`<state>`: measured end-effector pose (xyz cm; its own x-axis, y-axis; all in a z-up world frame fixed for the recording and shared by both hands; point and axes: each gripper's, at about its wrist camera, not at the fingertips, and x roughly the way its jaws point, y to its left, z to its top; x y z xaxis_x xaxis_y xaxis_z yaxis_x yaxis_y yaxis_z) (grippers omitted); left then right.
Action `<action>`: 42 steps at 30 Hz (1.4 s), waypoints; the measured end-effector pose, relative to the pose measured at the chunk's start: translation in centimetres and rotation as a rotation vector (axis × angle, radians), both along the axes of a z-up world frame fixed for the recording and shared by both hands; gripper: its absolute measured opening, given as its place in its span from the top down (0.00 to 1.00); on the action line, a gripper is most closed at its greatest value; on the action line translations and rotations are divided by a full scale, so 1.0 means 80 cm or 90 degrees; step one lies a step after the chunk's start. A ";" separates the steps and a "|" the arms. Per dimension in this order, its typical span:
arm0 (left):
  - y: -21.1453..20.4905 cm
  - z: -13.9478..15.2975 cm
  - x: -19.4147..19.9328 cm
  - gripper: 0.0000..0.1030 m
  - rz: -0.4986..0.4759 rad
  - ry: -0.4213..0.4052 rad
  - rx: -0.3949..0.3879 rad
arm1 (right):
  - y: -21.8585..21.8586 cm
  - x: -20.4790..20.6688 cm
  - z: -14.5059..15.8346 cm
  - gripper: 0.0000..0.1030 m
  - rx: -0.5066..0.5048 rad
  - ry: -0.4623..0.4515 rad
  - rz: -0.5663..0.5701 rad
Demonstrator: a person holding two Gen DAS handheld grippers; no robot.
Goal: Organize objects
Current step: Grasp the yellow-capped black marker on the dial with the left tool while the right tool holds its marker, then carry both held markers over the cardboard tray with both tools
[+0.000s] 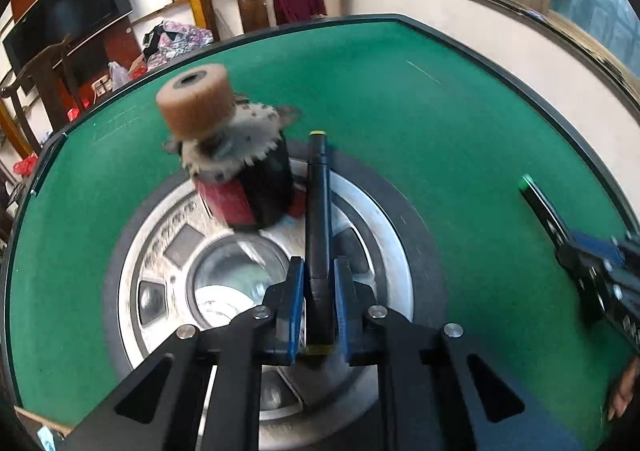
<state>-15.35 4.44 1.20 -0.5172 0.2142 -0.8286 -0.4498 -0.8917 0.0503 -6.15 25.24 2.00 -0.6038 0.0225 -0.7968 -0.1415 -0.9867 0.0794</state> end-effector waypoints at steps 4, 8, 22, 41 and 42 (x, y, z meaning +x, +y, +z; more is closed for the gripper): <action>-0.007 0.001 0.039 0.86 -0.010 -0.027 0.013 | 0.001 -0.001 0.000 0.84 -0.005 0.000 -0.001; -0.002 -0.003 0.049 0.80 -0.008 -0.030 0.006 | 0.002 -0.001 0.000 0.84 -0.012 -0.002 -0.006; 0.029 0.006 0.091 0.86 -0.018 0.014 -0.022 | 0.001 0.000 -0.001 0.84 -0.008 0.007 -0.003; -0.074 0.101 0.266 0.86 0.061 0.083 0.108 | 0.032 0.061 0.005 0.85 -0.234 0.036 -0.017; -0.080 0.103 0.271 0.86 0.064 0.085 0.114 | 0.028 0.067 0.006 0.85 -0.234 0.034 -0.015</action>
<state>6.35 -1.96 9.46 -0.6461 0.2940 -0.7044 -0.3590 -0.9314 -0.0594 -0.76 27.45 2.50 -0.6473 -0.2443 -0.7220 -0.1502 -0.8878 0.4351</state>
